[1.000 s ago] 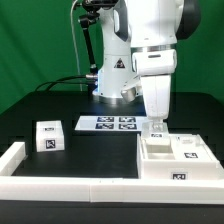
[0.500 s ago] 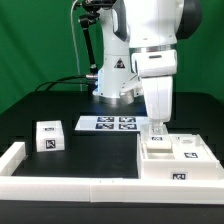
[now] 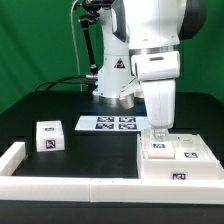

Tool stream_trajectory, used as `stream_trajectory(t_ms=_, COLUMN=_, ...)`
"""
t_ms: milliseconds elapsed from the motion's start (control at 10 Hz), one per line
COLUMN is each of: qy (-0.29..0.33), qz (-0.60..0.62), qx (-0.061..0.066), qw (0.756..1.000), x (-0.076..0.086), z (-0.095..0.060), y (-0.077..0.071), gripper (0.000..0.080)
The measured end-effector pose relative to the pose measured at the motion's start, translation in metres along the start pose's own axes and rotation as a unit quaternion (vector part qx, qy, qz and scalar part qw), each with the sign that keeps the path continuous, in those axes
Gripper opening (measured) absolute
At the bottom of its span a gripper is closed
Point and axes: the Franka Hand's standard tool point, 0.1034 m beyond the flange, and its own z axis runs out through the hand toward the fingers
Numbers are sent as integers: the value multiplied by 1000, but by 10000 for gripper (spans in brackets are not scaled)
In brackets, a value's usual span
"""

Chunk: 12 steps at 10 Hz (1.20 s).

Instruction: Assemble cabinet

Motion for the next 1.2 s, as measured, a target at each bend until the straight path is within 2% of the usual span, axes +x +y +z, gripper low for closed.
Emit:
stream_trajectory(t_ms=300, qy=5, qz=-6, qx=-6, qw=1000, x=0, z=2, y=21, gripper=72)
stream_trajectory(t_ms=400, qy=4, qz=-8, qx=2, qw=1000, x=1, z=3, y=22, gripper=72)
stream_trajectory(t_ms=500, qy=3, qz=-9, qx=3, qw=1000, x=1, z=3, y=22, gripper=72)
stream_trajectory(t_ms=800, qy=3, qz=-9, qx=3, qw=1000, x=1, z=2, y=22, gripper=75)
stream_trajectory(t_ms=900, qy=3, qz=-1, qx=0, qw=1000, x=1, z=0, y=22, gripper=75)
stream_trajectory(t_ms=1000, qy=2, qz=13, qx=-5, qw=1000, x=-1, z=-4, y=20, gripper=151)
stream_trajectory(t_ms=1100, qy=1, qz=25, qx=-6, qw=1000, x=-4, z=-7, y=19, gripper=342)
stream_trajectory(t_ms=1200, qy=-1, qz=29, qx=-7, qw=1000, x=-7, z=-10, y=17, gripper=342)
